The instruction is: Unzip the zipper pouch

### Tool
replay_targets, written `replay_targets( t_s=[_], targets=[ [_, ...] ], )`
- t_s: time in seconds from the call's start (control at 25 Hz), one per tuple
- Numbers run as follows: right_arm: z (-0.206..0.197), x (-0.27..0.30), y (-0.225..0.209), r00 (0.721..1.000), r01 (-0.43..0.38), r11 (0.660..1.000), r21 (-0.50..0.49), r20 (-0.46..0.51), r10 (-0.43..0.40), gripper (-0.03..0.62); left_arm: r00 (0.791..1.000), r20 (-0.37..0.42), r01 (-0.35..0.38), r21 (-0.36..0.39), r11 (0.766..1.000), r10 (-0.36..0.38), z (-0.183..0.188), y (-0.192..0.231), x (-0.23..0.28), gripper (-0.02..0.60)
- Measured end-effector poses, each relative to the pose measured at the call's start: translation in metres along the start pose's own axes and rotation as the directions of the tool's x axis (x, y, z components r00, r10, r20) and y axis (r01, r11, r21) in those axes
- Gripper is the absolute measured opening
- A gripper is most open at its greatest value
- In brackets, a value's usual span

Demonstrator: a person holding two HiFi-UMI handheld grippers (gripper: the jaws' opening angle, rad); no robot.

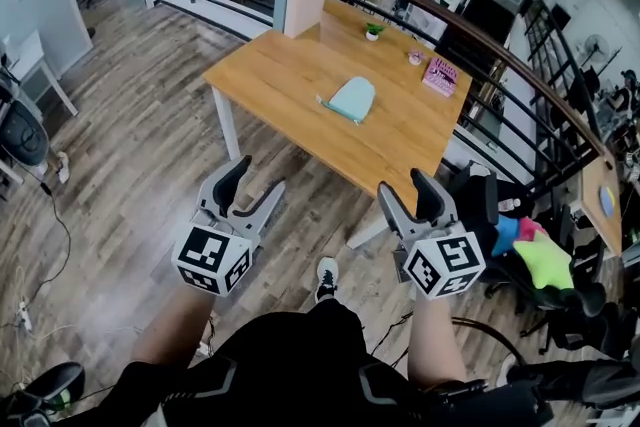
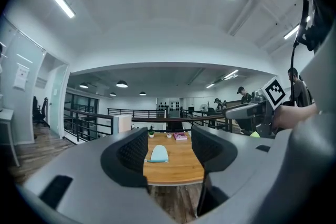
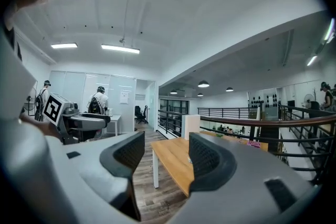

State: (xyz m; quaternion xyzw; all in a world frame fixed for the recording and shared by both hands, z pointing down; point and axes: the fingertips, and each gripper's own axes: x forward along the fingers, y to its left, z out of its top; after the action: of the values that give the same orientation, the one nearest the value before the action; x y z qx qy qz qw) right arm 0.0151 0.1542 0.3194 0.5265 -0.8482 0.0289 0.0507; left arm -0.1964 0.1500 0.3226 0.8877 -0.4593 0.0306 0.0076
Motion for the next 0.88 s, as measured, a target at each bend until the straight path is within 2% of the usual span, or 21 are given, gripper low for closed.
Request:
replay_targets(
  t_s=[0.24,0.44,0.88],
  targets=[
    [0.016,0.051,-0.064,0.999,-0.035,0.999,-0.017,0.015,0.035,0.267,0.999,0.002,-0.050,-0.011,0.999,0.050,0.012,0.013,0.069,0.273],
    [0.027,0.094,-0.116,0.994,-0.111,0.994,-0.024,0.008,0.111,0.263,0.996,-0.030,-0.088,-0.012,0.996,0.087,0.021,0.017,0.133,0.273],
    [0.013,0.154,-0.203,0.977,-0.212,0.977,0.013,-0.024,0.212,0.261,0.994,-0.084,-0.065,0.020,0.998,0.067,0.029,0.007,0.260,0.272]
  ],
)
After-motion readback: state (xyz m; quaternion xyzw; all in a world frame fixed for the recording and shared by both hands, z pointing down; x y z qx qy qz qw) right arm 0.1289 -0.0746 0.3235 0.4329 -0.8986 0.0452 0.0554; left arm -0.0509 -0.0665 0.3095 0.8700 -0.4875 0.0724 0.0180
